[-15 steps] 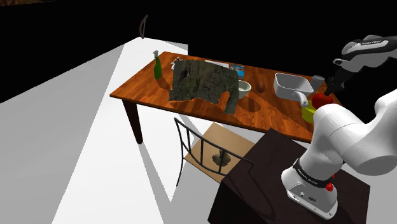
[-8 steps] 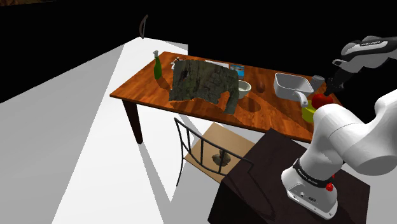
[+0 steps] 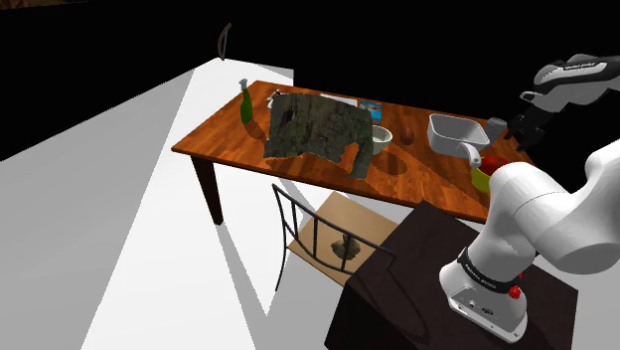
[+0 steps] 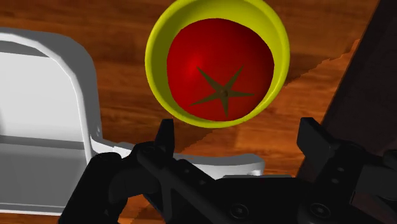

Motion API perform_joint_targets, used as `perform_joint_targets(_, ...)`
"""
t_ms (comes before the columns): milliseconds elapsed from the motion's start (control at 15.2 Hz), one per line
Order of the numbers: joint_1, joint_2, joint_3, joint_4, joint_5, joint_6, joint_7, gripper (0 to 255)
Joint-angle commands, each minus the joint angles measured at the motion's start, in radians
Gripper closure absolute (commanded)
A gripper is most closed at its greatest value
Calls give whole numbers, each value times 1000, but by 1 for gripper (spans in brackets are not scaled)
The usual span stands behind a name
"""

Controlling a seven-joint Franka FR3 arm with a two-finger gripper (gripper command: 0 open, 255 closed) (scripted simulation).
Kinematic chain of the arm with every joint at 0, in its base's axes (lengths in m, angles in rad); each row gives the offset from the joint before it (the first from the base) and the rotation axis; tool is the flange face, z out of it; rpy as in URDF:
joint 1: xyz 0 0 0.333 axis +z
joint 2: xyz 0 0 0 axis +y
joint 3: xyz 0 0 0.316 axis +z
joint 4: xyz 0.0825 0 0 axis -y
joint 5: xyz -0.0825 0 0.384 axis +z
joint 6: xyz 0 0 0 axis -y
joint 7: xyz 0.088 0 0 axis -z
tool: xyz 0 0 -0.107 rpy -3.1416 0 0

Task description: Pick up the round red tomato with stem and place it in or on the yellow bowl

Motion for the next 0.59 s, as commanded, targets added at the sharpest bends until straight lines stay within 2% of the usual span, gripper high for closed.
perform_joint_targets(0,-9,18,18,30,20,-42,-13,0)
perform_joint_targets(132,-16,35,36,69,41,-91,-27,0)
perform_joint_targets(528,-16,35,36,69,41,-91,-27,0)
